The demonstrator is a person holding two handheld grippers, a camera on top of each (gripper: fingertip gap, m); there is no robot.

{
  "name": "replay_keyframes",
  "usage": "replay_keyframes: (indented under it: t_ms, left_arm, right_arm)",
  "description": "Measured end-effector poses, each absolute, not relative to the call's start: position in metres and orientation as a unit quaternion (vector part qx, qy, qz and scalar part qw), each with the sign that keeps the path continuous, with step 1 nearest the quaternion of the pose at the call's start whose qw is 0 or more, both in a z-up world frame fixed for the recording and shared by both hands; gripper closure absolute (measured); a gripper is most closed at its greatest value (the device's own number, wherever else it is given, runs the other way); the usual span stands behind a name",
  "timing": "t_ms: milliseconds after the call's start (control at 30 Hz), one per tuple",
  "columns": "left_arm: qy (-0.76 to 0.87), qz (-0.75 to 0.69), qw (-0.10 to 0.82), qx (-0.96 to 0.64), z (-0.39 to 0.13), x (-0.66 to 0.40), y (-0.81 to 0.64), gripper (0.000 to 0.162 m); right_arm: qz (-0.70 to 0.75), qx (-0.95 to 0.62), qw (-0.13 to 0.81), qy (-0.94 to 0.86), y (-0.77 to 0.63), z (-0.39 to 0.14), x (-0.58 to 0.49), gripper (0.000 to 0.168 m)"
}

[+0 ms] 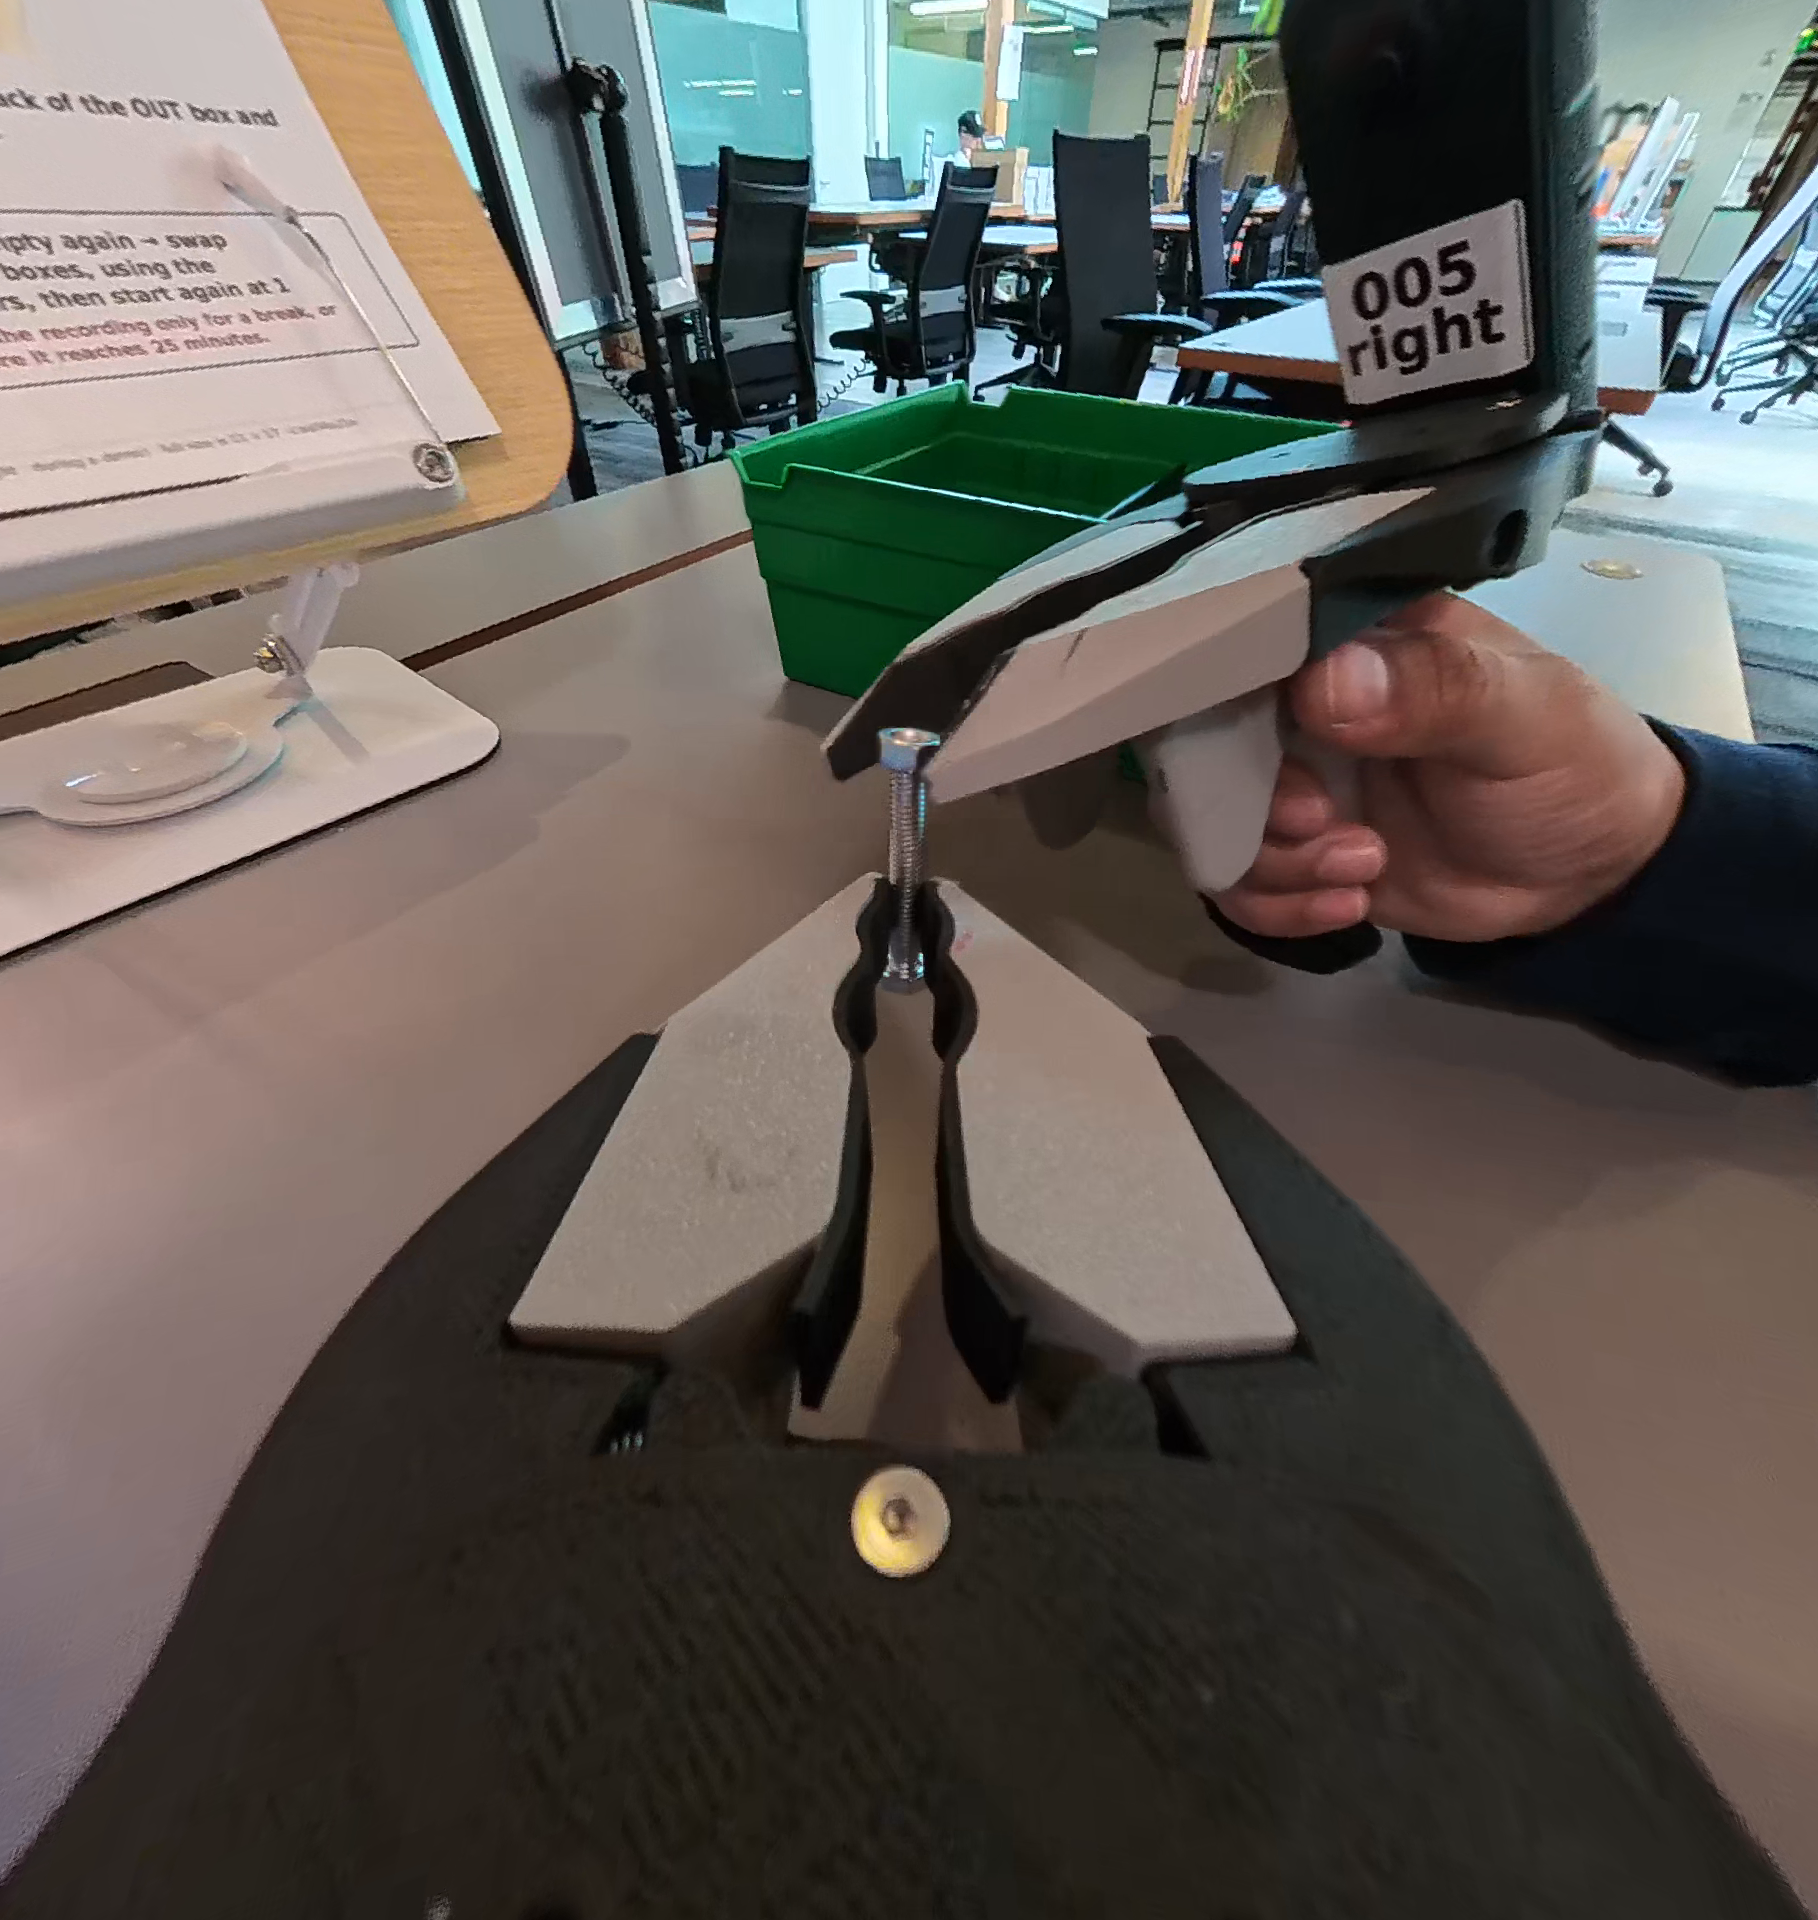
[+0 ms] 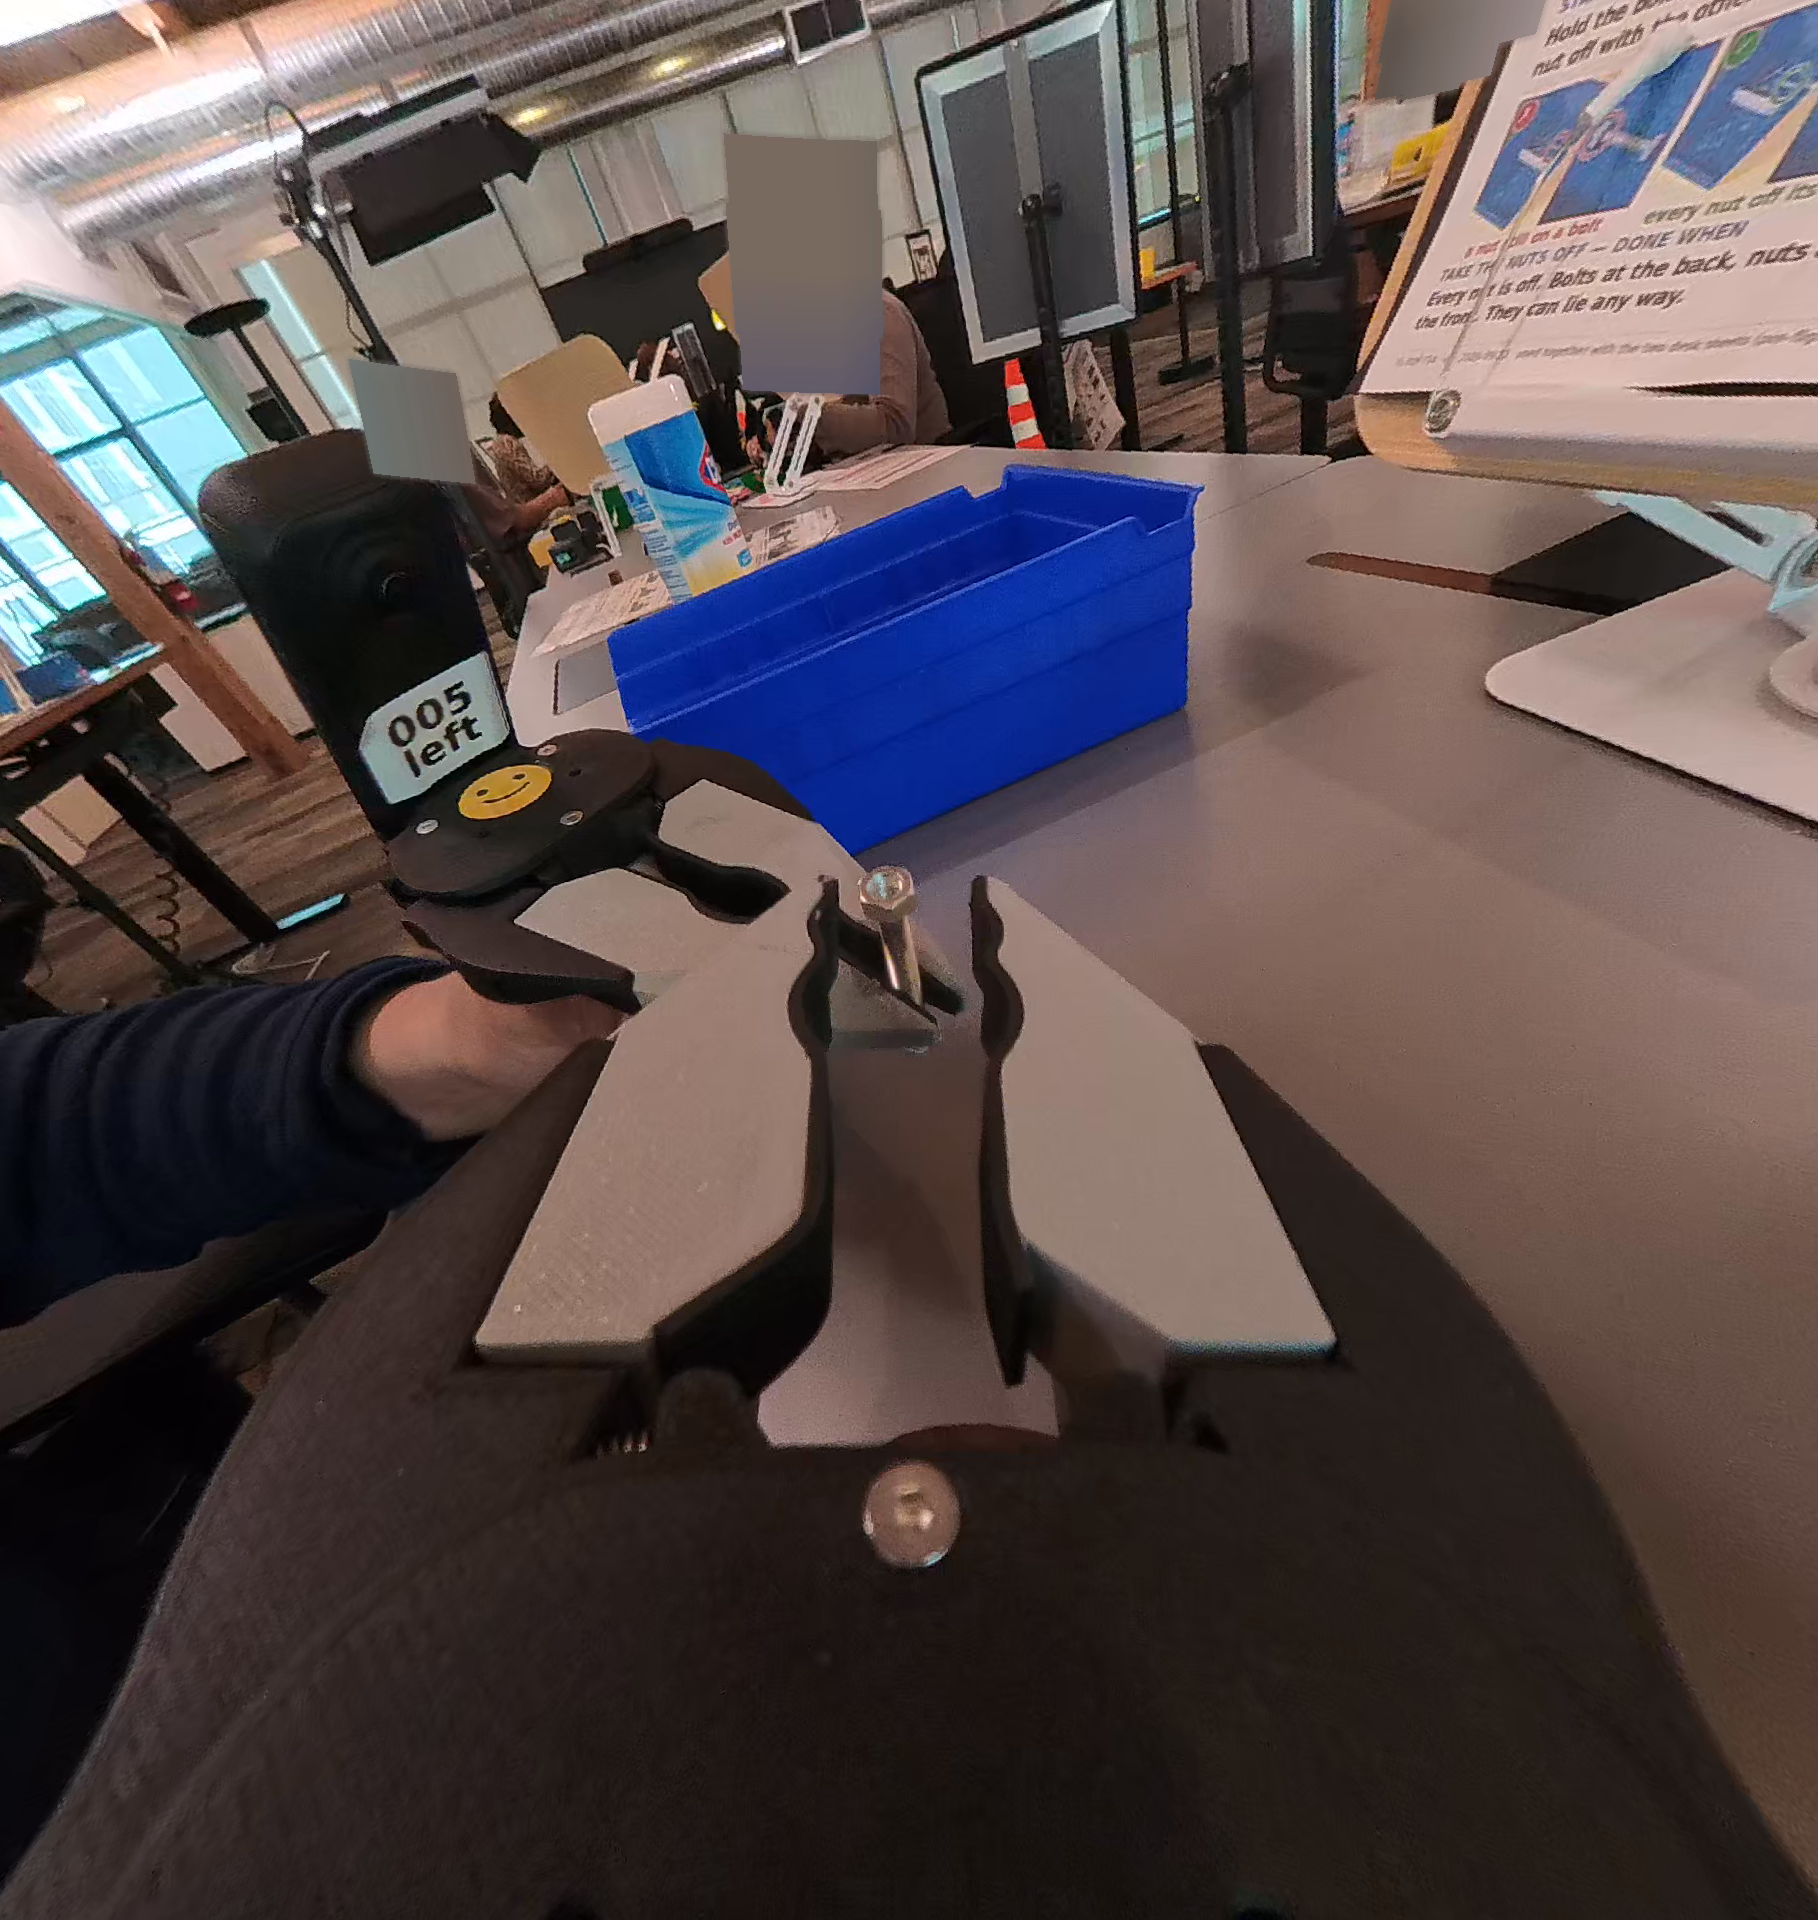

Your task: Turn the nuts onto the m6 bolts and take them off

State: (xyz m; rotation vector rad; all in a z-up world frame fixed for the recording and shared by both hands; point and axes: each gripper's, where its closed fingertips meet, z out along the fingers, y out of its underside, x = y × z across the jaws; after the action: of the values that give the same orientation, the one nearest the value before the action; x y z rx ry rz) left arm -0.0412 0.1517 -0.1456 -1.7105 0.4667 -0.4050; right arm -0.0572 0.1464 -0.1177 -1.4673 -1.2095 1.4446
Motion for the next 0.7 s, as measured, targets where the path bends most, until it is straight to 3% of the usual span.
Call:
replay_keyframes:
  t_ms: [700]
  left_arm:
    - [0.231,-0.178,0.606,-0.740,-0.149,-0.025,0.147,0.158]
  right_arm:
    - [0.553,-0.561,0.370,-0.493,0.135,-0.122,-0.064,0.163]
